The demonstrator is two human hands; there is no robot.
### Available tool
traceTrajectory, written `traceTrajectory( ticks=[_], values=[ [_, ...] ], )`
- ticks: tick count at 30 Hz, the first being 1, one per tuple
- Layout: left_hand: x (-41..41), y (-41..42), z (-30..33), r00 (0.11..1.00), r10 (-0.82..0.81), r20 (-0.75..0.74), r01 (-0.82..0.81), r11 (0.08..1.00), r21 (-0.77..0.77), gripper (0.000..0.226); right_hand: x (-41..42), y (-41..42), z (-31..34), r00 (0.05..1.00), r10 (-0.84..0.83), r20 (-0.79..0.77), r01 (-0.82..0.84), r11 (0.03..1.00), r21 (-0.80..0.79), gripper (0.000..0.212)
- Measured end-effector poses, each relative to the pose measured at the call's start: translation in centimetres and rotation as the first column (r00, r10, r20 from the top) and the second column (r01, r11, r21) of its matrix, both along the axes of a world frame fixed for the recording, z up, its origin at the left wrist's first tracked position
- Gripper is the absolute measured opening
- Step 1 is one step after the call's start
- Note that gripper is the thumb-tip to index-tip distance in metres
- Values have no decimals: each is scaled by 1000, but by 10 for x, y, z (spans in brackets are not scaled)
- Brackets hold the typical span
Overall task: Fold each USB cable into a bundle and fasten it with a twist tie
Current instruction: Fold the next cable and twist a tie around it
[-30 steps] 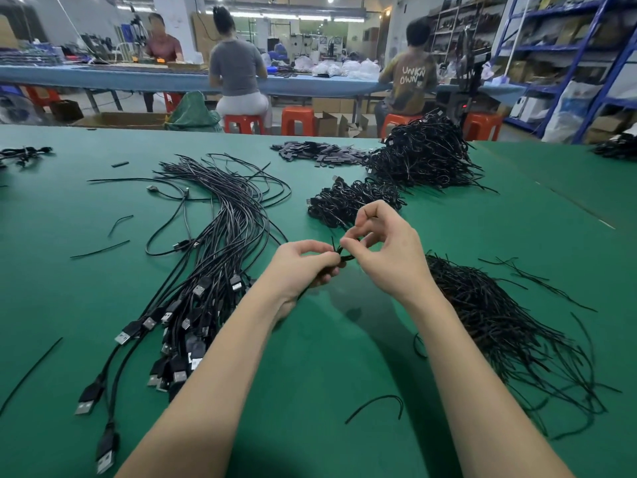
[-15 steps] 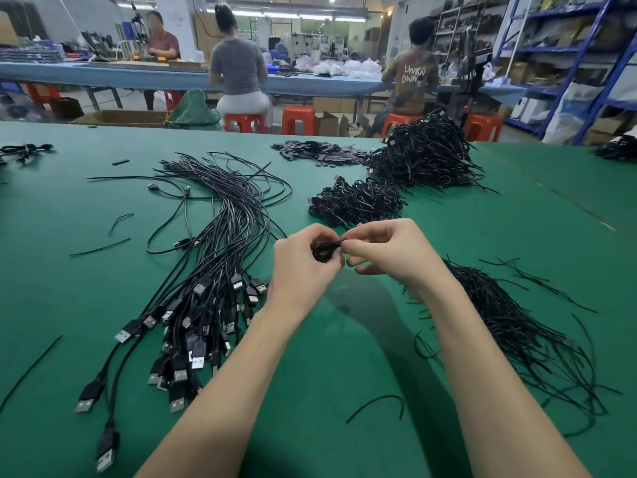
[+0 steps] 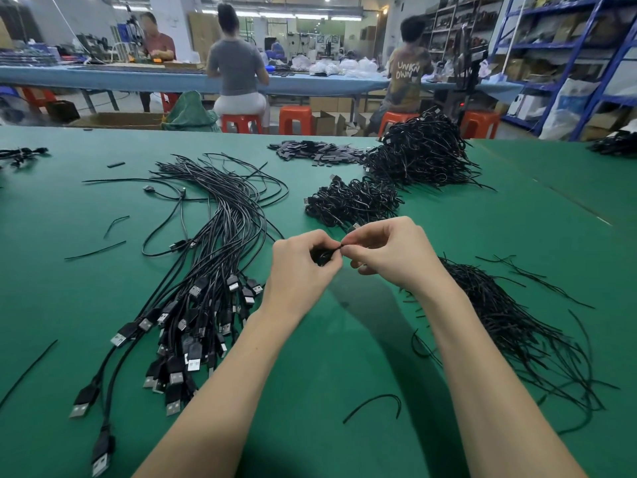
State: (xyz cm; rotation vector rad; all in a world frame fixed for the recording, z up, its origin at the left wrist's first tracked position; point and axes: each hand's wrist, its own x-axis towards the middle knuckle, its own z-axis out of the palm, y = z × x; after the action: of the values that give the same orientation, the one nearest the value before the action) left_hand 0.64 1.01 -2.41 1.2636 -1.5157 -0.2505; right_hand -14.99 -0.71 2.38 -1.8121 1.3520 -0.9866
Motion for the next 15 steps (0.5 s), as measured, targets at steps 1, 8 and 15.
traceTrajectory(
  ticks=[1, 8, 15],
  values=[
    [0, 0, 0, 1000, -6, 9, 6, 1000, 2, 7, -1, 0, 0, 1000, 5, 1, -5, 1000, 0, 5],
    [-4, 1, -2, 999, 11, 40, -8, 997, -82, 3, 2, 0, -3, 989, -76, 125, 73, 997, 28, 4],
    [-11, 7, -1, 987, 19, 162, -11, 999, -48, 4, 3, -6, -13, 992, -124, -11, 124, 992, 1, 16]
  ],
)
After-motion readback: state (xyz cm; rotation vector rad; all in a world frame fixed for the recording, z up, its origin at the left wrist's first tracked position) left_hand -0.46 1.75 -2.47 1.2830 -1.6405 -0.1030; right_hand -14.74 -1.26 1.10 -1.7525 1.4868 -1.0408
